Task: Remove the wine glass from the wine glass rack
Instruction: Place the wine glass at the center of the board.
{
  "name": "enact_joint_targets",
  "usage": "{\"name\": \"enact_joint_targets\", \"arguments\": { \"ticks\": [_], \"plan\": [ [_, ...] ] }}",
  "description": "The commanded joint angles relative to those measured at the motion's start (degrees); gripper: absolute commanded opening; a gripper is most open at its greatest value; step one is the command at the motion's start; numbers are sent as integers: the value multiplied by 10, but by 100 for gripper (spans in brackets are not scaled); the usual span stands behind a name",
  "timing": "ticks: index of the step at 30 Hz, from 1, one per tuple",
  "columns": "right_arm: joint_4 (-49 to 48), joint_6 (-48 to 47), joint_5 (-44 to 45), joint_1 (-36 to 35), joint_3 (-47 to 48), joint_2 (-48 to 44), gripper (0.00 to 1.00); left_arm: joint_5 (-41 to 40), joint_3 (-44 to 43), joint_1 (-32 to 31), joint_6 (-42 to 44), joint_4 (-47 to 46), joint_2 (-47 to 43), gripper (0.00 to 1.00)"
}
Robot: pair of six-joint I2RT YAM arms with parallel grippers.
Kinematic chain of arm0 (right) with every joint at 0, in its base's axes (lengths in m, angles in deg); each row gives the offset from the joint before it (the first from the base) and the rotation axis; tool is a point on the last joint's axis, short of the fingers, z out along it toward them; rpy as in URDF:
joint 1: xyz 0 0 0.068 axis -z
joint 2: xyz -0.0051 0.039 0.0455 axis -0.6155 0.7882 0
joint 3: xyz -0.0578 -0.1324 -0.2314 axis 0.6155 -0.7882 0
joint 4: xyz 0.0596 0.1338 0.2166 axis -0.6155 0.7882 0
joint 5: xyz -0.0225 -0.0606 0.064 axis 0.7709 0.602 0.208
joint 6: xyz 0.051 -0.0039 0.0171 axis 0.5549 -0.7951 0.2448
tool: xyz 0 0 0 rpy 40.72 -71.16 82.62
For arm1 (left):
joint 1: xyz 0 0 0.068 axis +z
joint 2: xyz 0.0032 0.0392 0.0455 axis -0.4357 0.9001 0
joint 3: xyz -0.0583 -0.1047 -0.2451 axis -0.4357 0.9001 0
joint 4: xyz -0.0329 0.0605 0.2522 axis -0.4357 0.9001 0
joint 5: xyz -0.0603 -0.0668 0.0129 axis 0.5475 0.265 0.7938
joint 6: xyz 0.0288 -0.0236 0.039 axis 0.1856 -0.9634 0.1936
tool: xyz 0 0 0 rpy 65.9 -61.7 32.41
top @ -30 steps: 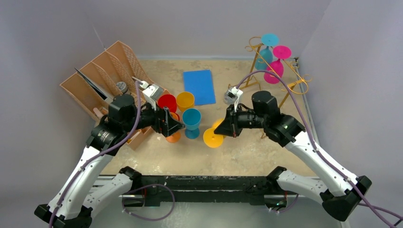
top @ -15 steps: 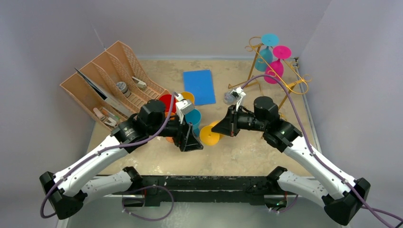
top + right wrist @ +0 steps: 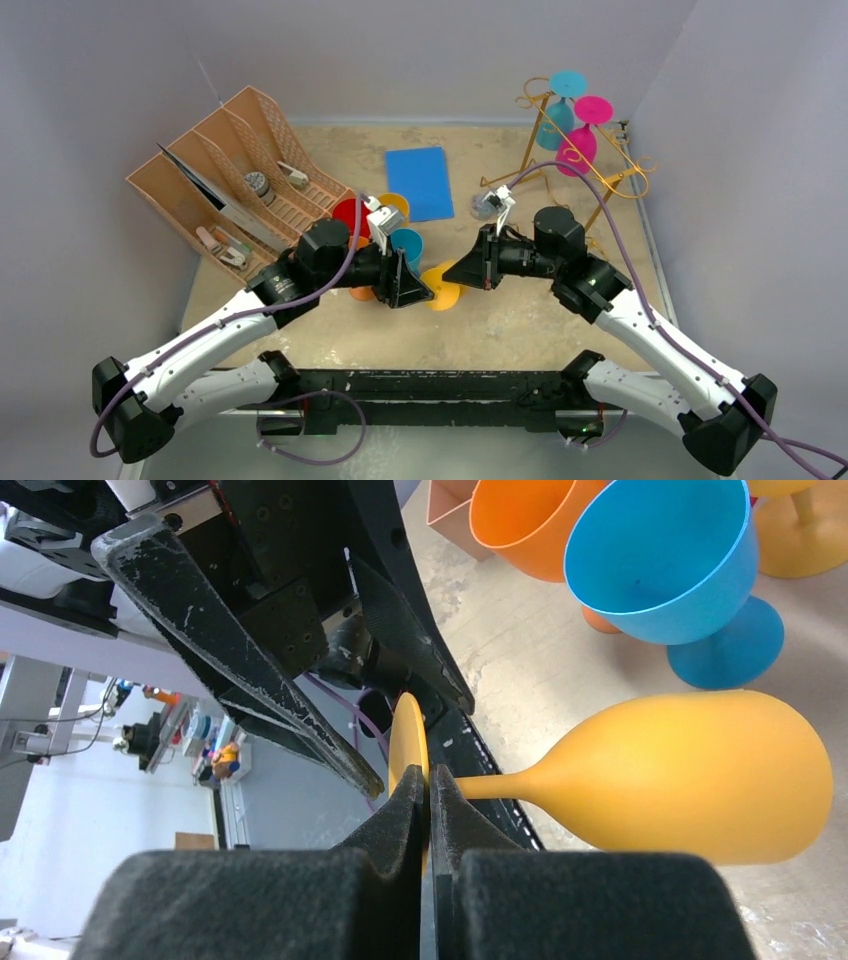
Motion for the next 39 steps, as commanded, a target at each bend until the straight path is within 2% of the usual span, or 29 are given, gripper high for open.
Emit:
{"name": "enact_joint_targets", "arguments": {
  "ticks": [1, 14, 19, 24, 26, 30, 33, 36, 39],
  "plan": [
    [-42, 17, -15, -3, -10, -14, 0, 17, 6, -3, -35, -75, -8, 52],
    [-69, 35, -20, -3, -23, -12, 0, 52, 10, -3, -50, -107, -7, 18],
    [-69, 38, -12, -3, -27, -15, 0, 57, 14, -3, -55, -118, -5, 0],
    [-56, 35, 2, -3, -30, -30, 0, 61, 19, -3, -61, -125, -5, 0],
    [-43, 29, 6, -3, -29, -39, 7, 62, 24, -3, -67, -146, -9, 0],
    [11, -4, 30, -3, -14, -61, 31, 65, 30, -3, -72, -159, -12, 0],
    [29, -10, 47, -3, -18, -83, 45, 68, 34, -4, -76, -168, -12, 0],
    [28, -2, 42, -3, -39, -106, 54, 72, 40, -4, -84, -186, -12, 0],
    [37, 7, 42, -3, -55, -128, 59, 77, 50, -4, -91, -211, -8, 0]
  ]
}}
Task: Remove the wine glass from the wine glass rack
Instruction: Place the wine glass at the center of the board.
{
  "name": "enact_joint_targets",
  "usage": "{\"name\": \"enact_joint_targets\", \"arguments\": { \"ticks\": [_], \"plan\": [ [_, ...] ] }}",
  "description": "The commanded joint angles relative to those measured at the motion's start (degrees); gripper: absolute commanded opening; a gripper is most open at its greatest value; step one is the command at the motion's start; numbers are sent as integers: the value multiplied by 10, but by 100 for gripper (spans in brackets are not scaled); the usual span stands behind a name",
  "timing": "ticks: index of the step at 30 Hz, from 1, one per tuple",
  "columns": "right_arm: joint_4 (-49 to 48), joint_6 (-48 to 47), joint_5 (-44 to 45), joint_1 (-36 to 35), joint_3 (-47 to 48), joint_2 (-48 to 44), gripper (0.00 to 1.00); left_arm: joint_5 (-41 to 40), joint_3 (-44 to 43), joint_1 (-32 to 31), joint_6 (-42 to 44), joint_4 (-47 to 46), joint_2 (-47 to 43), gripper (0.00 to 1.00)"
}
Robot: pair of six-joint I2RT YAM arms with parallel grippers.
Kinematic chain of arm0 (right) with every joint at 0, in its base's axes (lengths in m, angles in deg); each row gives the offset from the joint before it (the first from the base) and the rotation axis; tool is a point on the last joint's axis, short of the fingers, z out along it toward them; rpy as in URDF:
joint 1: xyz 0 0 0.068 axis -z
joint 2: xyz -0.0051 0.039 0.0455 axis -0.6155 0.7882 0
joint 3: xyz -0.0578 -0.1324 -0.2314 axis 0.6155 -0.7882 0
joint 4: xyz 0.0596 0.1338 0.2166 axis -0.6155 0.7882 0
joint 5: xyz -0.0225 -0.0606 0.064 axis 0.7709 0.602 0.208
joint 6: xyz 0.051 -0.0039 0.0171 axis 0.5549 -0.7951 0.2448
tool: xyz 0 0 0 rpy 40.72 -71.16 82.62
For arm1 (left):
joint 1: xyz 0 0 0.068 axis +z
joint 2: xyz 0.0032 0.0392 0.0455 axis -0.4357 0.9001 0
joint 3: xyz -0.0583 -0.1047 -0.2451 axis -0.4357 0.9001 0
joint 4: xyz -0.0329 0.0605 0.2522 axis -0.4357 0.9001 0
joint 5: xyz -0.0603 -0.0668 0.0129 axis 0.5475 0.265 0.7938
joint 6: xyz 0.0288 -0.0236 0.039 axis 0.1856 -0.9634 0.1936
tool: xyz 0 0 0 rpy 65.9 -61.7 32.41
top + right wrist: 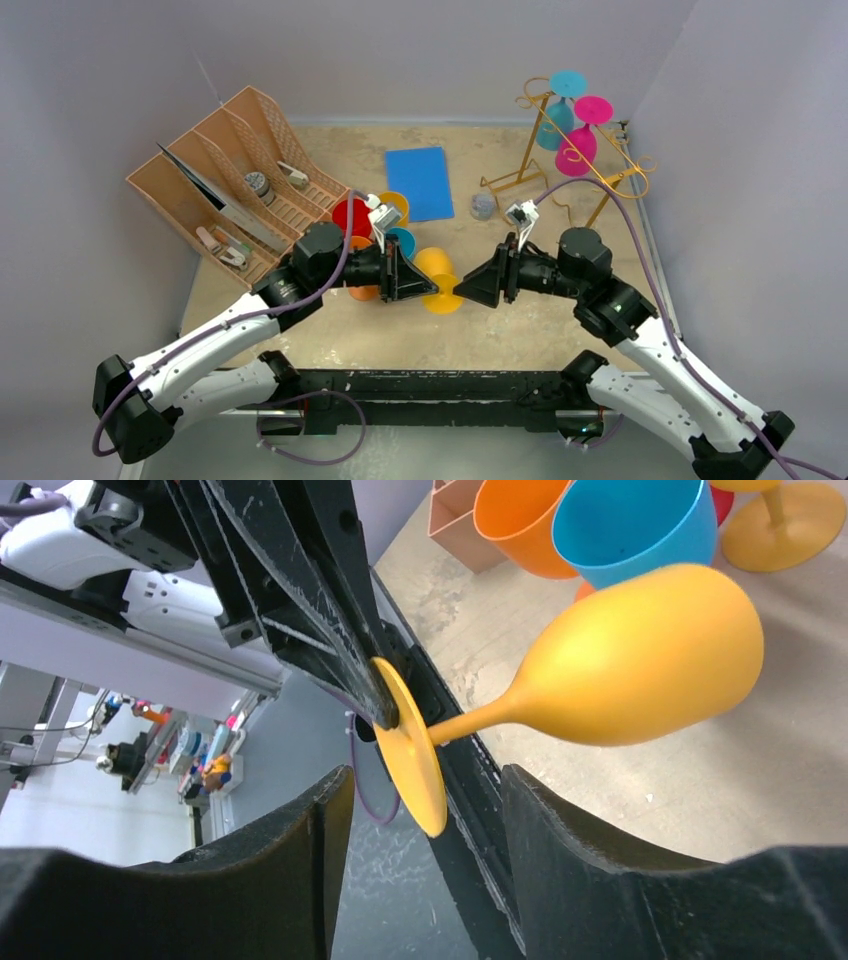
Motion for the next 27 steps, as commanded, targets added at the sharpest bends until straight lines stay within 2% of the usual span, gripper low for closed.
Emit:
{"name": "enact_joint_targets", "arguments": {
  "ticks": [1, 6, 10, 12, 16, 22, 27],
  "plan": [
    [11, 6, 9, -3, -24, -30, 60, 19, 13, -3, -17, -73, -2, 0],
    [-12, 43, -18, -3, -52, -45, 63, 33, 18, -6, -38, -131, 15, 0],
    [-80, 81, -52, -3, -87, -51, 66, 33, 20, -9, -44, -170, 30, 0],
    [-118, 101, -59, -3, -98, -51, 64, 34, 19, -11, -48, -185, 39, 0],
    [-151, 121, -66, -3, -104, -47, 52, 24, 24, -17, -53, -205, 43, 0],
    [-158, 120, -48, -3, -113, -44, 22, 11, 32, -19, -51, -204, 37, 0],
    [-161, 123, -50, -3, -114, -40, 7, -2, 35, -18, -48, -196, 30, 0]
  ]
}}
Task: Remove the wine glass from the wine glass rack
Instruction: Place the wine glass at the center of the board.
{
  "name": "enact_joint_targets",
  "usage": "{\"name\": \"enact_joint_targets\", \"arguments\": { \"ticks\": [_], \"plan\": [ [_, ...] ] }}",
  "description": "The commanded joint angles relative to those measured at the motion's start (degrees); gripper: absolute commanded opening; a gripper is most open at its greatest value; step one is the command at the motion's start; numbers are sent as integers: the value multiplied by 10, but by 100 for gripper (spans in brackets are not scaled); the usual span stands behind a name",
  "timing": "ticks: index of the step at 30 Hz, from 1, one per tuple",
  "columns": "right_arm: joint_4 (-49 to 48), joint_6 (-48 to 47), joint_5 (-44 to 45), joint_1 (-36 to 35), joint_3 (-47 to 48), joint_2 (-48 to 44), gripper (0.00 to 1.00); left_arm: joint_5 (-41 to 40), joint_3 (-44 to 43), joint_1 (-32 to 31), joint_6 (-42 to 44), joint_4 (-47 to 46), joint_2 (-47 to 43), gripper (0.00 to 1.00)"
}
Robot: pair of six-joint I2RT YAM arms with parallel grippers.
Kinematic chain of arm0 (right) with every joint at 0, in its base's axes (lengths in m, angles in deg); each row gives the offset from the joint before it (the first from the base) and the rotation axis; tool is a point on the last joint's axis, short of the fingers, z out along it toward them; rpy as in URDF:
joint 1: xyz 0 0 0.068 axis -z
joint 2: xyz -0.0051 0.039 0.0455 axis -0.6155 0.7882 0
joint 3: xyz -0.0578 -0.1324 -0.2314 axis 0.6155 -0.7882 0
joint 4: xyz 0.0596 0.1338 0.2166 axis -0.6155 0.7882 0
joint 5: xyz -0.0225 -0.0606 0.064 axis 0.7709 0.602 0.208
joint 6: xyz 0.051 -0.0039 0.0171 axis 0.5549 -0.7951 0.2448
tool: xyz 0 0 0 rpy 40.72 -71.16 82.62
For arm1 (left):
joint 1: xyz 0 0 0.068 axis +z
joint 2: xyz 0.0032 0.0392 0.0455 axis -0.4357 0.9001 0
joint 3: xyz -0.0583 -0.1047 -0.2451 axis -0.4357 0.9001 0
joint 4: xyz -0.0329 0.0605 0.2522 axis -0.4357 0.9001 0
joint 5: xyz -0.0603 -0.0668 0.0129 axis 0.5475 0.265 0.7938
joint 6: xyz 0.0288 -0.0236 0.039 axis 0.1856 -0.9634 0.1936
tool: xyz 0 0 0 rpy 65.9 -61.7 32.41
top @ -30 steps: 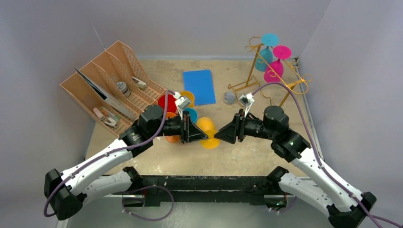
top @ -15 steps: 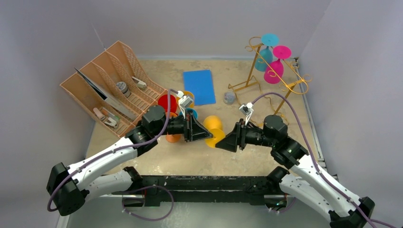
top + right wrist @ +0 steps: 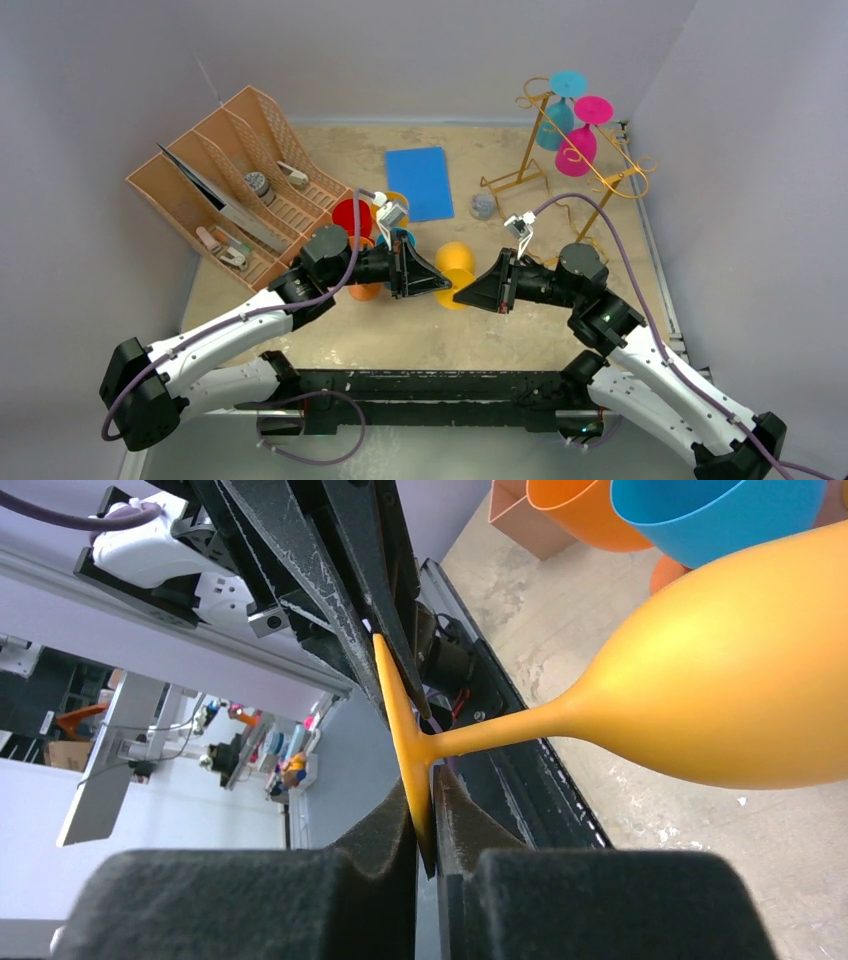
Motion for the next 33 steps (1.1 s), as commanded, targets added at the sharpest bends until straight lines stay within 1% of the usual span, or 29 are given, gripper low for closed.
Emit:
{"name": "enact_joint_targets", "arguments": {
  "ticks": [1, 4, 10, 11, 13, 14, 15, 17, 18, 20, 27, 29, 33],
  "plan": [
    [-31, 4, -2, -4, -6, 2, 6, -13, 3, -3, 2, -25, -16, 0],
    [-33, 1, 3, -3, -10, 4, 0, -17, 2, -3, 7, -15, -15, 0],
    [-41, 8, -5, -3, -15, 13, 1, -20, 1, -3, 9, -11, -14, 0],
    [-41, 8, -7, -3, -15, 13, 11, -21, 0, -4, 10, -11, -15, 0],
    [-39, 10, -12, -3, -14, 15, 37, -23, -1, -3, 10, -11, -16, 0],
    [-39, 11, -14, -3, -12, 16, 43, -24, -2, -3, 10, -11, -17, 0],
    [-39, 12, -16, -3, -11, 16, 45, -25, -3, -3, 10, -11, -18, 0],
    [-43, 15, -22, -3, -11, 18, 46, -29, -3, -3, 9, -12, -22, 0],
    [-46, 16, -27, -3, -11, 20, 44, -32, -2, -3, 9, -13, -25, 0],
    [-55, 18, -39, -3, -12, 24, 37, -39, 0, -3, 9, -13, -30, 0],
    [-73, 25, -38, -4, -18, 23, 5, -41, 3, -3, 7, -12, -33, 0],
    [-81, 23, -29, -3, -24, 16, 0, -38, 2, -4, 9, -11, -29, 0],
    [-88, 20, -14, -3, -31, 7, 0, -33, -2, -3, 10, -4, -27, 0]
  ]
}}
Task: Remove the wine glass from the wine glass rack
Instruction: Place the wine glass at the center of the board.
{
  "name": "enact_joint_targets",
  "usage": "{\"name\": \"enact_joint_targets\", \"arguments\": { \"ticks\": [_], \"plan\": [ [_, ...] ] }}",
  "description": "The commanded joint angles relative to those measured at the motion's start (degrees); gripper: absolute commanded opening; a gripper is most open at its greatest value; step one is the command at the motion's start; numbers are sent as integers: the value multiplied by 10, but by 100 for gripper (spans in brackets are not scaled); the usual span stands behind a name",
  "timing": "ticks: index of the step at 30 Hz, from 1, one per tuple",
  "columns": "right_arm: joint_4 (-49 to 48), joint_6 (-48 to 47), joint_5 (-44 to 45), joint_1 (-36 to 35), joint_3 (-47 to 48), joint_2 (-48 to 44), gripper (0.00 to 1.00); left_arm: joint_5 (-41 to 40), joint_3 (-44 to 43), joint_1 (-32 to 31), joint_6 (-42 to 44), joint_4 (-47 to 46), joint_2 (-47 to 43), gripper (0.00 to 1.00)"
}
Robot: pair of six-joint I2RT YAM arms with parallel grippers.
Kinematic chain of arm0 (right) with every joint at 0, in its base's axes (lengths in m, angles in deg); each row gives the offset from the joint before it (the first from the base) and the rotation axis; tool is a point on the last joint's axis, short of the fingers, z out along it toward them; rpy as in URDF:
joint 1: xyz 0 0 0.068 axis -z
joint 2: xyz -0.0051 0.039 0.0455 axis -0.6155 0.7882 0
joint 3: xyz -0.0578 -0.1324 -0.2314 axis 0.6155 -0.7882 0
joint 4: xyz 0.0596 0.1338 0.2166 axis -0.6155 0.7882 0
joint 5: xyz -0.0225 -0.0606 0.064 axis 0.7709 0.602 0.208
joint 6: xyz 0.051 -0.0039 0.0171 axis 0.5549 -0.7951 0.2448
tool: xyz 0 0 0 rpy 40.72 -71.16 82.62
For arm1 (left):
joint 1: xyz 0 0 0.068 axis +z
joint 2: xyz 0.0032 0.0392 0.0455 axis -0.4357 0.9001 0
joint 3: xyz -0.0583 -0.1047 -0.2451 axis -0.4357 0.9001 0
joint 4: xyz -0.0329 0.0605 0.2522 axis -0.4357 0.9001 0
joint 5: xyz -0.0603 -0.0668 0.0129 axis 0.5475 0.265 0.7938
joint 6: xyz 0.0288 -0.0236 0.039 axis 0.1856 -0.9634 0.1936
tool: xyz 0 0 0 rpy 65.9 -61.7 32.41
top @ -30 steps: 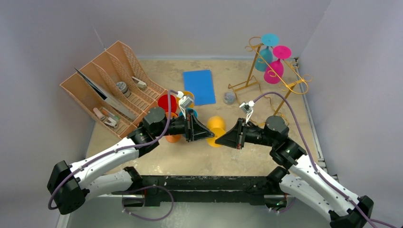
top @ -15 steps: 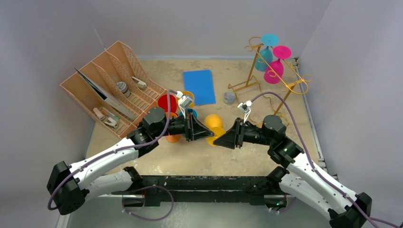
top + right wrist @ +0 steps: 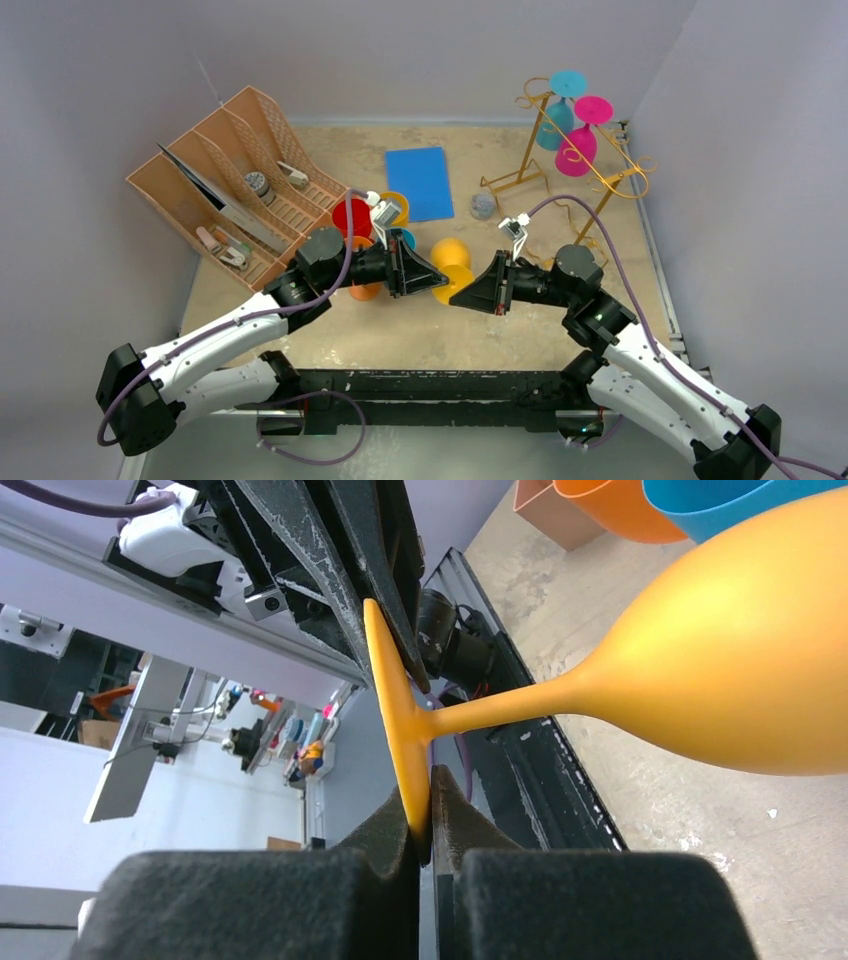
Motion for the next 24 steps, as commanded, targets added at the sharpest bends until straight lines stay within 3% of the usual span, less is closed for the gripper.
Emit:
{"name": "enact_joint_targets", "arguments": {
  "ticks": [1, 4, 9, 14, 19, 22, 23, 24],
  "plan": [
    [-27, -1, 16, -3, -5, -12, 3, 7, -7, -4, 8, -18, -6, 0],
    [-24, -2, 20, -3, -3, -9, 25, 9, -7, -3, 7, -20, -6, 0],
    [-39, -2, 35, -3, -5, -11, 30, 11, -4, -4, 2, -28, -6, 0],
    [-57, 8, 40, -3, -12, -11, 23, 11, 2, -4, -3, -38, -7, 0],
    [-60, 13, 41, -3, -18, -13, 0, 11, 4, -4, -5, -38, -10, 0],
    [-63, 9, 34, -3, -20, -17, 0, 6, 3, -4, 0, -28, -15, 0],
    [-61, 3, 30, -3, -20, -18, 0, 5, 2, -4, 4, -23, -17, 5],
    [-54, -10, 25, -3, -17, -22, 0, 4, -2, -4, 9, -13, -18, 16]
  ]
}}
